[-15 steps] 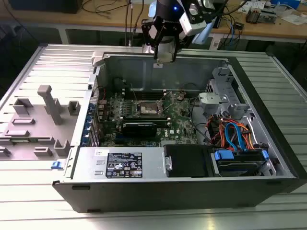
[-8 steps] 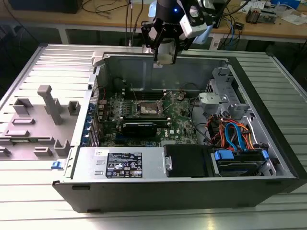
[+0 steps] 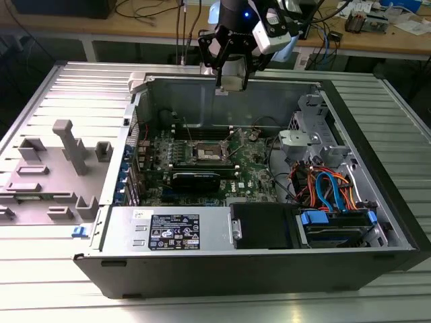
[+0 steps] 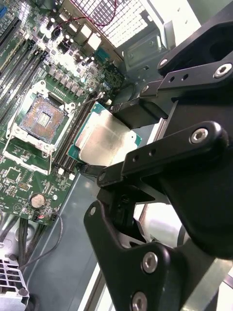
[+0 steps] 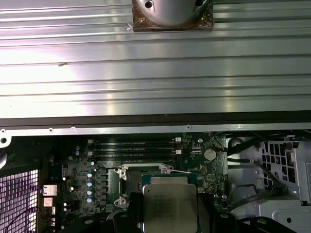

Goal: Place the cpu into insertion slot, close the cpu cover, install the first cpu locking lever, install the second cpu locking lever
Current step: 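Place the cpu into insertion slot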

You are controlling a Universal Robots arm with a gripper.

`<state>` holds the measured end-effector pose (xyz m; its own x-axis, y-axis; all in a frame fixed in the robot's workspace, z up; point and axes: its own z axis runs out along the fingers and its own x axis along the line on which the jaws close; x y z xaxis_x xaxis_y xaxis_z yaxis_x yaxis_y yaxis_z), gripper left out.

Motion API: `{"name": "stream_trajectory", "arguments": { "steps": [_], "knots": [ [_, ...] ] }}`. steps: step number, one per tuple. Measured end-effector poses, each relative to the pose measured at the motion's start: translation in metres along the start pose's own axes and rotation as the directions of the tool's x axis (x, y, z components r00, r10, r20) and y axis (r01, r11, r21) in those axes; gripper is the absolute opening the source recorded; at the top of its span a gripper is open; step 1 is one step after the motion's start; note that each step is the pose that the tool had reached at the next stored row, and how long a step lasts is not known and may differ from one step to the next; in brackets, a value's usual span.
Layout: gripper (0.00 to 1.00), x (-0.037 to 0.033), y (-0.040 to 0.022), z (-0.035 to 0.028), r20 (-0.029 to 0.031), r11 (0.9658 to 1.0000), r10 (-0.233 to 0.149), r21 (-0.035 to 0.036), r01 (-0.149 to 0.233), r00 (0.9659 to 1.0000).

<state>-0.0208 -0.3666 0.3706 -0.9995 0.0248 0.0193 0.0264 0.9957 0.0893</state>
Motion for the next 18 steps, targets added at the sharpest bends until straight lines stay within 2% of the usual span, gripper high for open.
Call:
{"name": "stream_trajectory", "arguments": {
  "steps": [8,14,18],
  "knots": [
    [0.54,0.0,-0.0004,0.0,0.0,1.0,0.0,-0.0001,0.0,1.0],
    [0.54,-0.0001,-0.005,-0.0003,0.0002,1.0,0.001,-0.0001,-0.001,1.0],
    [0.54,-0.0002,-0.0051,-0.0001,0.004,0.999,0.046,-0.0005,-0.046,0.9989]
  ]
}}
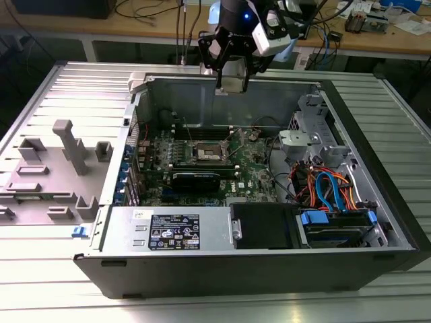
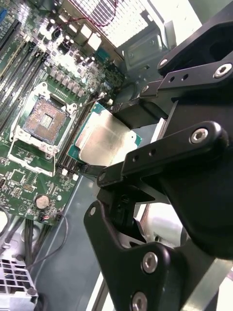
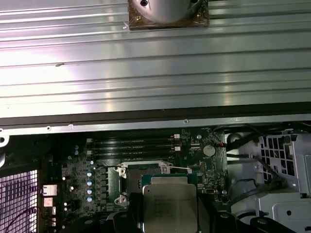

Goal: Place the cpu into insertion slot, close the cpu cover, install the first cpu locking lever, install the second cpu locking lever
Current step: 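Place the cpu into insertion slot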

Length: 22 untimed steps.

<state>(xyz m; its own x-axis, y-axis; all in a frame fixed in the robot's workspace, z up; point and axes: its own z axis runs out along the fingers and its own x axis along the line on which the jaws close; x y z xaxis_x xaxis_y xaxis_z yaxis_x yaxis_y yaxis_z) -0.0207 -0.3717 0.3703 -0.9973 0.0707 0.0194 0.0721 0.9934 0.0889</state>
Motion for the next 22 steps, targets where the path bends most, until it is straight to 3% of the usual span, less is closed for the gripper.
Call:
{"name": "stream_trajectory", "arguments": {
  "steps": [2,8,12,16,18,22],
  "knots": [
    [0.54,0.0,-0.0002,0.0003,0.0025,0.9996,0.027,-0.0007,-0.027,0.9996],
    [0.54,-0.0001,-0.0032,0.0008,0.003,0.9995,0.033,-0.0009,-0.033,0.9995],
    [0.54,-0.0002,-0.0038,0.0013,0.0054,0.9982,0.06,-0.0016,-0.06,0.9982],
    [0.54,0.0001,-0.0092,0.0012,0.0054,0.9982,0.06,-0.0013,-0.06,0.9982],
    [0.54,0.0001,-0.0093,0.0015,0.0072,0.9966,0.082,-0.0016,-0.082,0.9966],
    [0.54,0.0001,-0.0094,0.0024,0.0132,0.9888,0.149,-0.0039,-0.149,0.9887]
  ]
}}
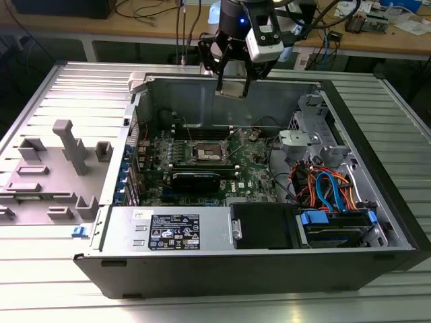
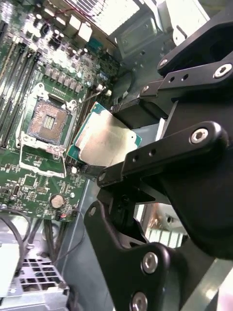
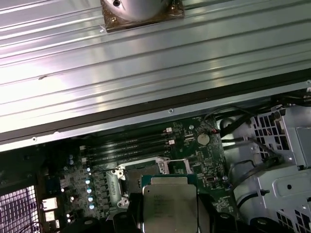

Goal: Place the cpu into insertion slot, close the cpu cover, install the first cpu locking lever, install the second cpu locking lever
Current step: 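Place the cpu into insertion slot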

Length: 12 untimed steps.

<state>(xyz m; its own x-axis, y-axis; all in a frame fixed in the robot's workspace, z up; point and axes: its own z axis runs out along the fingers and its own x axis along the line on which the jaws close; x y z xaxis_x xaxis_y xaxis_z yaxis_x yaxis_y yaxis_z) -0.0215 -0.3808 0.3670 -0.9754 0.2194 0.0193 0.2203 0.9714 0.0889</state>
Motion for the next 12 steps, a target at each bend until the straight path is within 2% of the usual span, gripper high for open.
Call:
{"name": "stream_trajectory", "arguments": {
  "steps": [4,7,12],
  "knots": [
    [0.54,0.0,-0.0001,0.0017,0.0057,0.9979,0.064,-0.0015,-0.064,0.9979],
    [0.54,-0.0001,-0.0003,0.0036,0.01,0.9936,0.113,-0.0028,-0.113,0.9935],
    [0.54,0.0008,-0.0008,0.0071,0.0144,0.9864,0.165,-0.0043,-0.165,0.9863]
  ]
}}
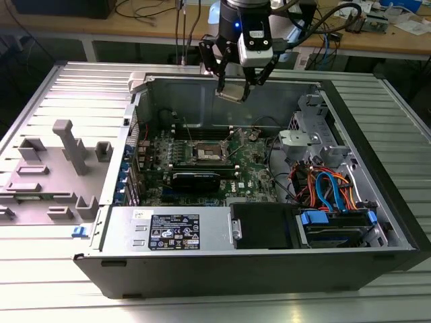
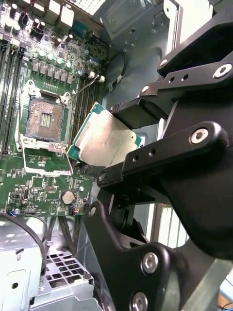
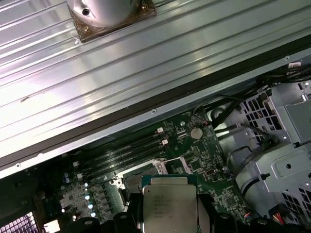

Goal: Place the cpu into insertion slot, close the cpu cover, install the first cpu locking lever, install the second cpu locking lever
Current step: 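Place the cpu into insertion slot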

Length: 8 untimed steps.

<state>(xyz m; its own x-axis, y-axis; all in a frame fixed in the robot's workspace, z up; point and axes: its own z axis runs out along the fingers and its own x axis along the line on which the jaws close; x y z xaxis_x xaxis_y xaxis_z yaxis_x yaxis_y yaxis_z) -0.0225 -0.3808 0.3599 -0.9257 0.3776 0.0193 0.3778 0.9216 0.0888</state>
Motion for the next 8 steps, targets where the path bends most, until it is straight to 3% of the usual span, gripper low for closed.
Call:
{"name": "stream_trajectory", "arguments": {
  "steps": [8],
  "knots": [
    [0.54,0.0001,-0.0001,0.0003,0.0003,1.0,0.003,-0.0001,-0.003,1.0]
  ]
}}
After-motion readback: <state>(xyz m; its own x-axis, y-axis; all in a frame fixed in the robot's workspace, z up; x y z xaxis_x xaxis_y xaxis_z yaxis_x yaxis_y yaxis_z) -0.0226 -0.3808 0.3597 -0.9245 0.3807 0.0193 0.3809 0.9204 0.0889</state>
